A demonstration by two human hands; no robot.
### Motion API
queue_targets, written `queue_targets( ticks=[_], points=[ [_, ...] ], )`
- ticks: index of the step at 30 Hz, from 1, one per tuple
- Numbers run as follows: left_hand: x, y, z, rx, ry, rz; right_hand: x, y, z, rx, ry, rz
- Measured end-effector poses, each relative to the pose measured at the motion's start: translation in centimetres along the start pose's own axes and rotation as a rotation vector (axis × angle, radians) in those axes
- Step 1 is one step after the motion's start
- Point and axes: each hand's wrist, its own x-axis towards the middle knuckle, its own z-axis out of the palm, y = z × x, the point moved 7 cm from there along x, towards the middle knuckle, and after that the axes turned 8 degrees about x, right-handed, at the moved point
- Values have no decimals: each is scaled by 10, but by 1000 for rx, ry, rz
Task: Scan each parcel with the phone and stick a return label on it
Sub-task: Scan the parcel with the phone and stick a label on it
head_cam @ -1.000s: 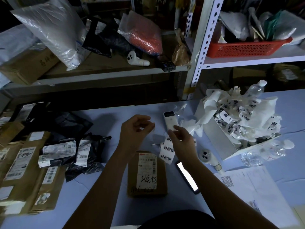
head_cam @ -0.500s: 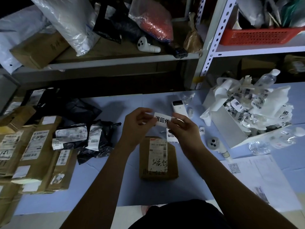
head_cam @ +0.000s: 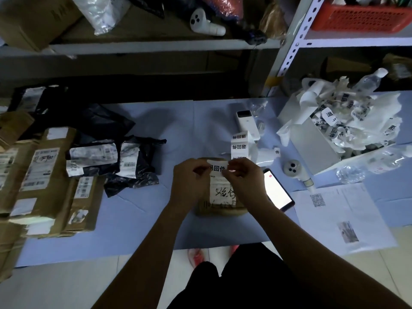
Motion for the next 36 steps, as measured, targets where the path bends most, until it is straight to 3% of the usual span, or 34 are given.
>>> queue_targets(
  ticks=[7, 12, 16, 23, 28, 31, 36],
  points=[
    [8, -21, 17, 136, -2, 12, 20, 5, 25, -272, -4, -36],
    [15, -33, 34, 265, -104, 6, 31, 4, 40, -514, -101, -141],
    [13, -49, 36, 285, -78, -36, 35, 13, 41, -664, -149, -124],
    [3, -61, 37, 212, 18, -95, 34, 22, 21, -613, -140, -103],
    [-16, -77, 47, 68, 27, -427, 31, 36, -11, -519, -21, 19],
    [-32, -78, 55, -66, 4, -534, 23, 53, -26, -318, -99, 166],
    [-58, -68, 59, -313, -24, -595, 16, 50, -26, -266, -238, 113]
  ],
)
